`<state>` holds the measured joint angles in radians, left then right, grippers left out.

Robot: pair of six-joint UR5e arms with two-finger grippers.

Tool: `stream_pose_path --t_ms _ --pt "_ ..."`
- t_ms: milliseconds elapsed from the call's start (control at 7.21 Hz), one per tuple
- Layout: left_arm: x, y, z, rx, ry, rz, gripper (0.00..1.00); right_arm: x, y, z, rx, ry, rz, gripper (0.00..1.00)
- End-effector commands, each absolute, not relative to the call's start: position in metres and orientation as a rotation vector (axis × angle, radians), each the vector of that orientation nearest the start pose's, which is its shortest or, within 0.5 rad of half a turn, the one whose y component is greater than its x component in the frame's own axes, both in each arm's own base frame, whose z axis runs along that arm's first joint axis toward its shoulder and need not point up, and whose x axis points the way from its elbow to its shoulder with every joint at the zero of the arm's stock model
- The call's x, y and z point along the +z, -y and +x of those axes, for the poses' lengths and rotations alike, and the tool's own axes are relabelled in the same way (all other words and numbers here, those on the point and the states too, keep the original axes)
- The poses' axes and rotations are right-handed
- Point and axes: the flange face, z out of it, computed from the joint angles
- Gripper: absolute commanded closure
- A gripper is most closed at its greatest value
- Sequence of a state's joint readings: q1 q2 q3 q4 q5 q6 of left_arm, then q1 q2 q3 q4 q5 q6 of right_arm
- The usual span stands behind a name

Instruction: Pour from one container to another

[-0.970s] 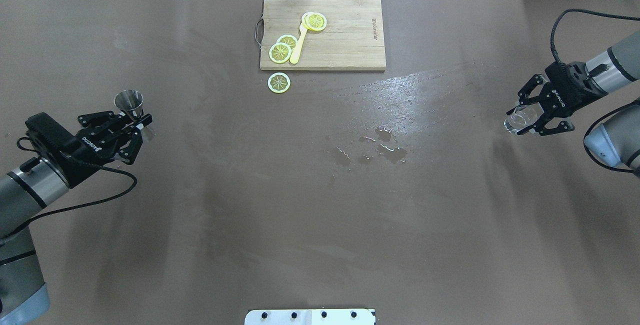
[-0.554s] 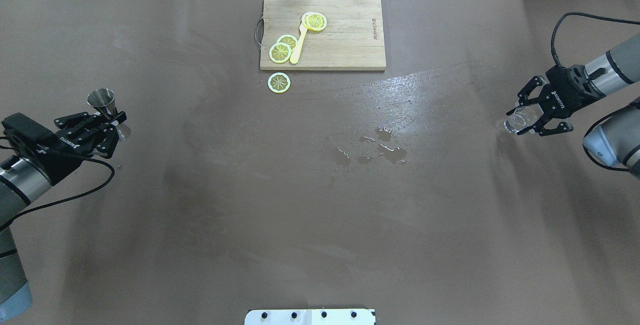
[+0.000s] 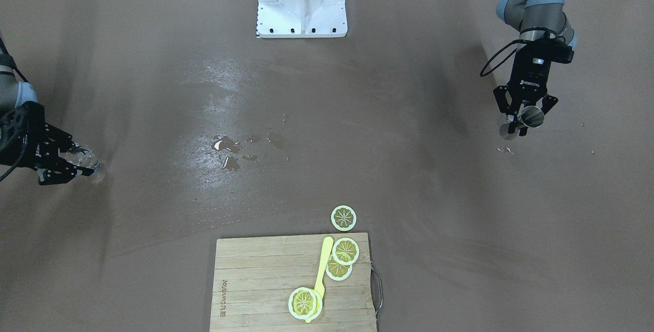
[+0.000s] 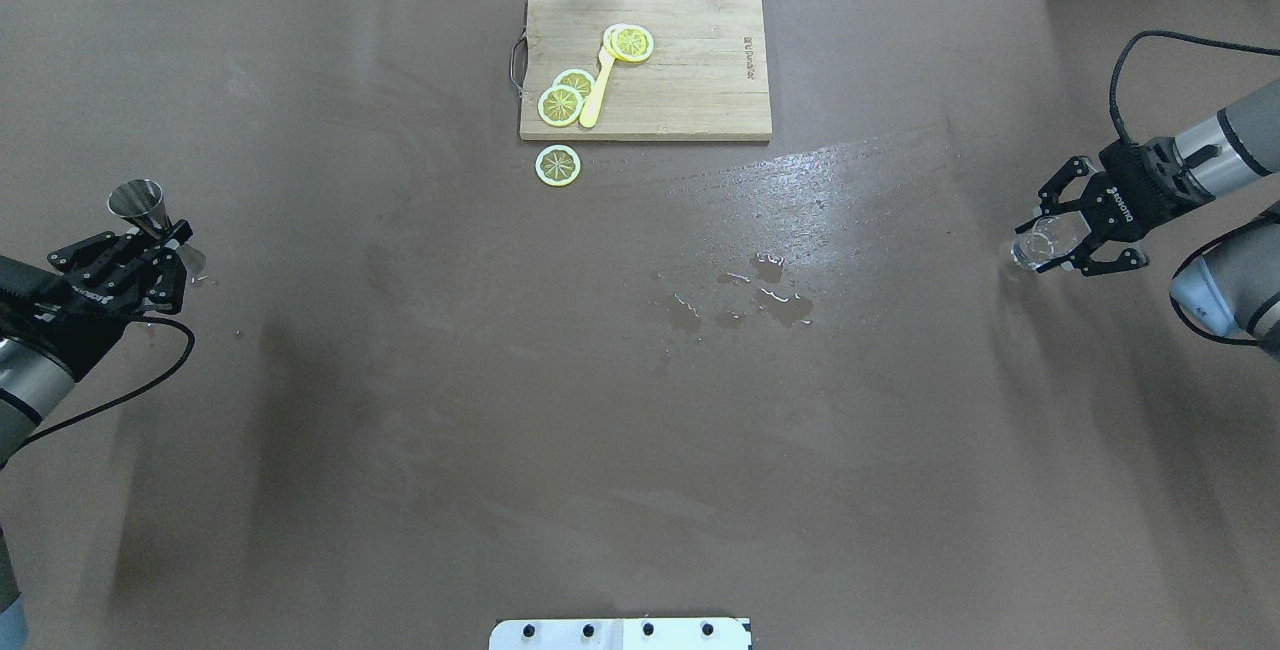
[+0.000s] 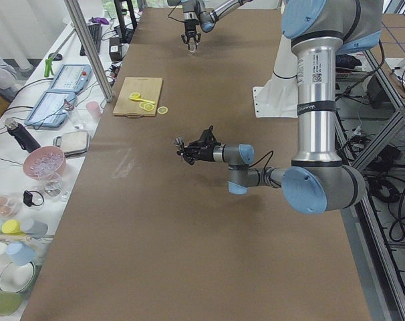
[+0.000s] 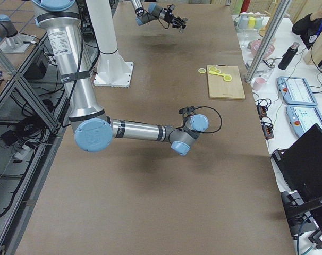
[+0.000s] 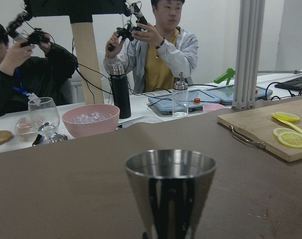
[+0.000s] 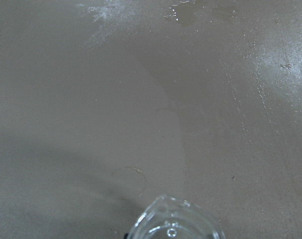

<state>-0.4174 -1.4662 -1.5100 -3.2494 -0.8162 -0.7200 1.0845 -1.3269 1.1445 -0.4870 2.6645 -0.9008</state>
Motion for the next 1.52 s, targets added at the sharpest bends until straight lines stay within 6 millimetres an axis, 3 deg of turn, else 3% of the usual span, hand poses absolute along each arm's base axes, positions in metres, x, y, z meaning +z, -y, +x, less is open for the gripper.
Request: stream_pose_path --t_ms 0,139,554,693,832,970,1386 --pt "0.57 0.34 0.314 -0.385 -0.692 1.328 1.0 0.607 0.536 -0.233 -1.657 0.935 1.163 1.0" --pt "0.58 0.33 0.315 -0.479 -0.669 1.32 1.0 0.614 0.534 -0.231 -1.662 0.928 1.18 1.0" --pt "0.606 0.325 0.324 -0.601 -0.613 1.281 1.0 0.615 0.533 -0.231 -1.655 0.932 1.174 1.0" --pt "0.612 0.326 0.329 -0.596 -0.584 1.265 1.0 0.615 0.533 -0.231 -1.645 0.937 1.166 0.91" --pt "0.614 0.324 0.332 -0.584 -0.586 1.256 1.0 0.615 0.533 -0.231 -1.633 0.944 1.156 0.66" --pt "0.614 0.321 0.335 -0.575 -0.593 1.251 1.0 0.615 0.533 -0.231 -1.631 0.945 1.155 0.52" --pt "0.618 0.301 0.353 -0.526 -0.621 1.229 0.94 0.617 0.533 -0.232 -1.631 0.951 1.148 0.37"
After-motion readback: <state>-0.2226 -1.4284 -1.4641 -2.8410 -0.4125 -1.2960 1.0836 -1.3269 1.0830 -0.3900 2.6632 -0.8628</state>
